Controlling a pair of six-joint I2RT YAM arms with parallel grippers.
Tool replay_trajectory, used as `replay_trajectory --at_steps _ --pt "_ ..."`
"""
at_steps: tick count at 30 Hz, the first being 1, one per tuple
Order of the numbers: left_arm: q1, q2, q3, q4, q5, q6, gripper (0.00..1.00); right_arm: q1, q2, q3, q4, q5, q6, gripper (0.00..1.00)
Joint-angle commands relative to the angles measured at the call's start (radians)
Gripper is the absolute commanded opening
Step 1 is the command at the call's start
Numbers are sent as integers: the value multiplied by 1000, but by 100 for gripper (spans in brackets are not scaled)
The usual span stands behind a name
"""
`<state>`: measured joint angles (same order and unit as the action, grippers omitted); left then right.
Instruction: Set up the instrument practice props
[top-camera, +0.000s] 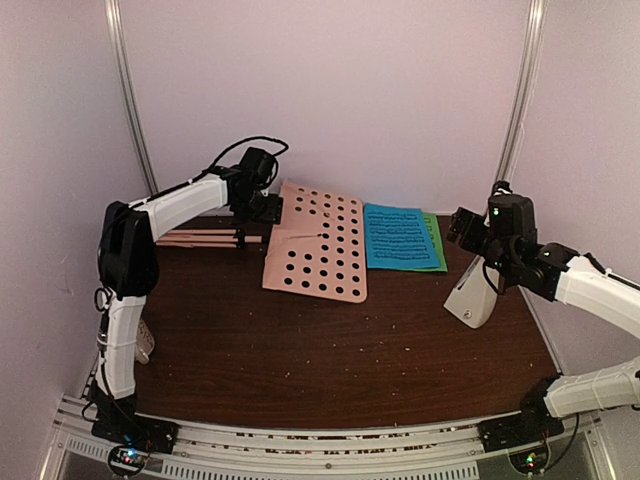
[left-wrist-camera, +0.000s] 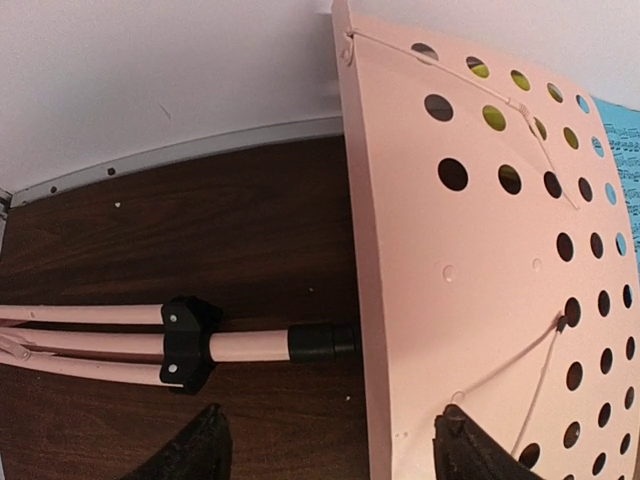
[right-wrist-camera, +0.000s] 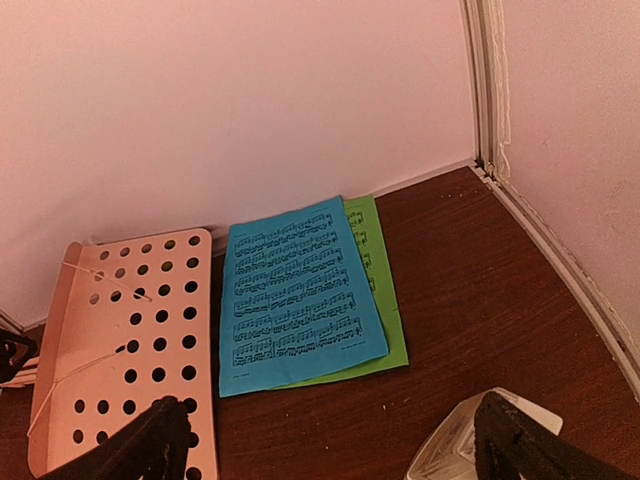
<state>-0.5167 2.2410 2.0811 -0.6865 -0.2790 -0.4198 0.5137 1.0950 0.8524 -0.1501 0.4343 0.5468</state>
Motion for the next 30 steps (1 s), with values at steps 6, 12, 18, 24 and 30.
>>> replay_trajectory --at_steps 6,12,18,24,30 --pt "-18 115 133 -26 -90 -32 63 -7 -18 1 -30 -32 70 100" --pt "-25 162 168 -30 -138 -49 55 -7 -57 -46 -7 -30 79 100" --pt "-26 177 167 -30 -155 -77 44 -7 -69 -71 6 -32 99 100" --pt "-27 190 173 -30 -152 -89 31 -8 -90 -101 29 -33 105 100" --pt "-26 201 176 -35 -146 -106 27 -7 -117 -130 47 -24 90 100"
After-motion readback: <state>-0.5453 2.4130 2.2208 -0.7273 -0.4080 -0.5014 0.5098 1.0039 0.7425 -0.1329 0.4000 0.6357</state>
